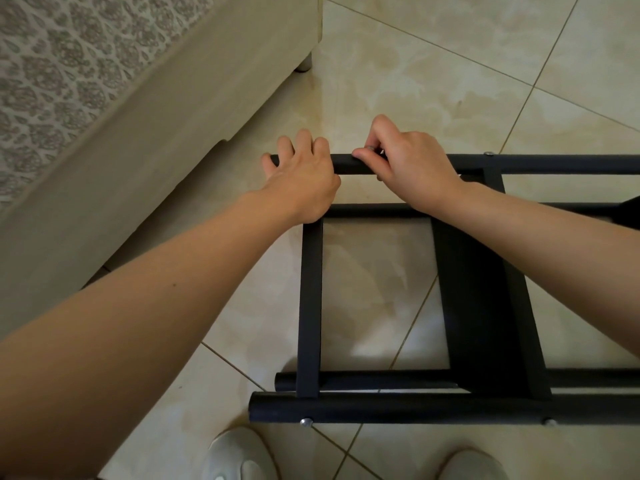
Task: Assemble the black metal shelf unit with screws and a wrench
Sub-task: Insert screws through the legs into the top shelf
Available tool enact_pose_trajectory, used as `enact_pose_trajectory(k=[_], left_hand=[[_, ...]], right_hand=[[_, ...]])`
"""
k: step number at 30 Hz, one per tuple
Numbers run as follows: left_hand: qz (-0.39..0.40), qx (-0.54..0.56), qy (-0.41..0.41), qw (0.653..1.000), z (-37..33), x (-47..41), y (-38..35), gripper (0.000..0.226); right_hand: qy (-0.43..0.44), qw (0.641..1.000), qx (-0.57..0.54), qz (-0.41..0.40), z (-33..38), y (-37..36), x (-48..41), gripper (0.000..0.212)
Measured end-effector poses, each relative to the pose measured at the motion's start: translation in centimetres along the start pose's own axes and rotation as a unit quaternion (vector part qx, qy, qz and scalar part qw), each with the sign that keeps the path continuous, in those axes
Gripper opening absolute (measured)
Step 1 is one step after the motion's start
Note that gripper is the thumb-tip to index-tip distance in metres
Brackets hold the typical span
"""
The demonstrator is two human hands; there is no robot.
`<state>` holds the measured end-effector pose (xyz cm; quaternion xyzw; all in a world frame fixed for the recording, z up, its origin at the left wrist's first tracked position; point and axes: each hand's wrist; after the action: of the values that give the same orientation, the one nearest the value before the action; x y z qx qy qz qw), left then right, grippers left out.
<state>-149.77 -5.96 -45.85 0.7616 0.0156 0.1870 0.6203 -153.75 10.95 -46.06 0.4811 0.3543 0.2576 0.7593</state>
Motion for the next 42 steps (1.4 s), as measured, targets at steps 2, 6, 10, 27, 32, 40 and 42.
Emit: enact_pose_trajectory(k=[2,6,10,27,32,40,42], left_hand=[[-0.004,0.004,-0.001,1.0,0.2,-0.1,-0.1,0.01],[-0.018,0.035,-0.02,0.999,1.2,-0.1,-0.4,0.029],[-0.033,0.067,-0.042,0.996,2.7,1.5,-0.9,0.061],[0.181,0.077,-0.251,0.948,10.3,16.8,-1.6,0.089],[0.161,0.042,-0.273,0.948,11.0,17.8,-2.0,0.107],[0.092,0.082,-0.28,0.952,11.3,17.8,-3.2,0.097],[0.079,0.096,-0.286,0.95,11.3,17.8,-3.4,0.096]], right_hand=[[0.004,1.0,0.0,-0.005,0.0,0.0,0.0,0.035],[0.006,1.0,-0.003,-0.013,-0.1,-0.1,0.0,0.034],[-0.005,0.999,-0.038,-0.025,0.1,-0.1,0.2,0.031],[-0.132,0.946,-0.297,0.007,10.5,0.1,9.2,0.018],[-0.191,0.895,-0.388,0.111,12.0,-0.5,10.6,0.014],[-0.268,0.773,-0.547,0.179,12.8,-1.2,11.5,0.016],[-0.275,0.757,-0.556,0.207,12.9,-1.3,11.4,0.016]])
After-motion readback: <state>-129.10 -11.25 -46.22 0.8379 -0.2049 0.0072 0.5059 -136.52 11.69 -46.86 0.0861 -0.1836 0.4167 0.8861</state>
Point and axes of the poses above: each hand's wrist, its own x-axis away from the middle knuckle, its own y-axis out of the back of the hand, z = x × y, and after that the axes turned 15 degrees about y, right-handed
